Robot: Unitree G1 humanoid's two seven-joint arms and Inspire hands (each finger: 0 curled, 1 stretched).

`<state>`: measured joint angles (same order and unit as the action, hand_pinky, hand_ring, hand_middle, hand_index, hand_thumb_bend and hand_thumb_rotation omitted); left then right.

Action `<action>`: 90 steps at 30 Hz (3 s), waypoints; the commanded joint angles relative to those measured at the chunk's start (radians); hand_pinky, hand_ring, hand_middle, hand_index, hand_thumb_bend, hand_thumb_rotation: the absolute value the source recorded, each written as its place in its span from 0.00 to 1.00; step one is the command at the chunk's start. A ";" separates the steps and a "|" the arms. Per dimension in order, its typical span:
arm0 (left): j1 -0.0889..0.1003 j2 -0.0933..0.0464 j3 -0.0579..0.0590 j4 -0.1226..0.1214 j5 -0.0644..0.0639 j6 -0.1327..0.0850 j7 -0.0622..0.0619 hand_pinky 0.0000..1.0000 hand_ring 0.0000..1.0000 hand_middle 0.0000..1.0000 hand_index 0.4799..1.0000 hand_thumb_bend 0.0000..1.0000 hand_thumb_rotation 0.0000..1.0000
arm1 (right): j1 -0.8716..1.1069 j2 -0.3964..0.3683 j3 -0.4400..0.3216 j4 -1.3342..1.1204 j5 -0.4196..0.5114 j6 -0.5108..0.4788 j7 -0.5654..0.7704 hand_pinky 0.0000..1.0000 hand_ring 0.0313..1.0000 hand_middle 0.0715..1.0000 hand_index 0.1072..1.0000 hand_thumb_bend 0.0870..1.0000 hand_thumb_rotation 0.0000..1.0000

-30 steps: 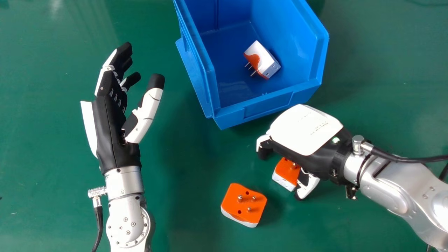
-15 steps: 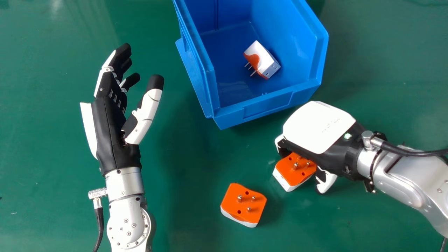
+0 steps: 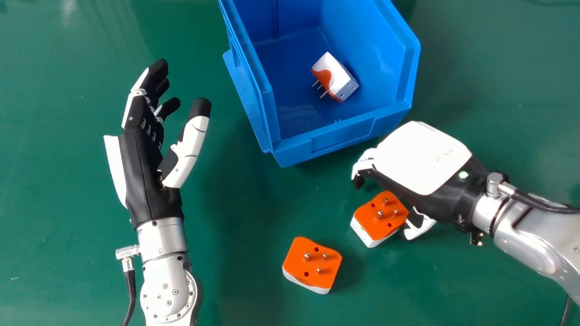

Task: Pick all objects and put in blue box

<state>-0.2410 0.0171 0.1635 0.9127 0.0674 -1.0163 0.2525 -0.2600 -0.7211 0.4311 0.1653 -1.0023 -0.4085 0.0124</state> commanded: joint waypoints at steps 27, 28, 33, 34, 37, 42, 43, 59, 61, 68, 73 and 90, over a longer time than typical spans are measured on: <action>-0.026 -0.005 -0.003 0.025 0.007 -0.039 0.013 0.80 0.87 0.86 0.62 0.71 0.48 | -0.037 0.006 -0.025 0.039 0.013 -0.046 -0.055 0.32 0.43 0.50 0.52 0.50 0.00; -0.025 -0.004 -0.003 0.026 0.006 -0.039 0.012 0.80 0.87 0.86 0.62 0.71 0.48 | -0.037 0.005 -0.025 0.034 0.014 -0.043 -0.044 0.32 0.43 0.50 0.52 0.50 0.00; -0.026 -0.006 -0.004 0.027 0.012 -0.042 0.018 0.80 0.87 0.86 0.62 0.71 0.48 | -0.032 0.000 -0.029 0.031 0.025 -0.036 -0.026 0.30 0.41 0.48 0.51 0.49 0.00; -0.027 -0.006 -0.004 0.028 0.014 -0.042 0.021 0.80 0.87 0.86 0.62 0.71 0.48 | -0.033 -0.003 -0.027 0.034 0.016 -0.039 -0.041 0.30 0.41 0.48 0.51 0.49 0.00; -0.028 -0.006 -0.004 0.029 0.020 -0.039 0.027 0.80 0.87 0.86 0.62 0.71 0.48 | -0.035 -0.003 -0.025 0.059 0.007 -0.058 -0.100 0.29 0.40 0.46 0.50 0.49 0.00; -0.035 -0.009 -0.005 0.038 0.028 -0.042 0.040 0.80 0.87 0.86 0.62 0.71 0.49 | -0.047 -0.008 -0.024 0.049 0.027 -0.050 -0.047 0.27 0.38 0.45 0.49 0.48 0.00; -0.035 -0.010 -0.006 0.039 0.028 -0.040 0.041 0.80 0.87 0.86 0.62 0.71 0.49 | -0.049 -0.009 -0.025 0.050 0.029 -0.053 -0.045 0.27 0.38 0.45 0.49 0.48 0.00; -0.028 -0.017 -0.011 0.048 0.022 -0.054 0.041 0.80 0.87 0.86 0.62 0.71 0.49 | -0.042 -0.007 -0.043 0.060 0.041 -0.091 -0.079 0.27 0.37 0.44 0.49 0.48 0.00; -0.028 -0.016 -0.011 0.052 0.025 -0.059 0.045 0.81 0.87 0.86 0.63 0.71 0.49 | -0.038 -0.004 -0.041 0.066 0.029 -0.094 -0.099 0.26 0.37 0.44 0.49 0.48 0.00; -0.030 -0.014 -0.009 0.062 0.026 -0.071 0.048 0.81 0.87 0.86 0.63 0.71 0.49 | -0.037 0.005 -0.032 0.066 0.025 -0.083 -0.081 0.26 0.37 0.44 0.49 0.48 0.00; -0.029 -0.014 -0.009 0.059 0.027 -0.066 0.050 0.81 0.87 0.87 0.63 0.71 0.50 | -0.036 0.014 -0.039 0.049 0.028 -0.059 -0.072 0.25 0.36 0.43 0.48 0.47 0.00; -0.026 -0.024 -0.009 0.069 0.020 -0.078 0.046 0.81 0.88 0.87 0.63 0.71 0.51 | -0.013 0.013 -0.026 0.051 0.054 -0.074 -0.042 0.24 0.35 0.42 0.48 0.47 0.00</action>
<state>-0.2692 0.0008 0.1610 0.9833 0.0787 -1.0667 0.3007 -0.2762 -0.7064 0.4083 0.2345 -0.9773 -0.4800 -0.0508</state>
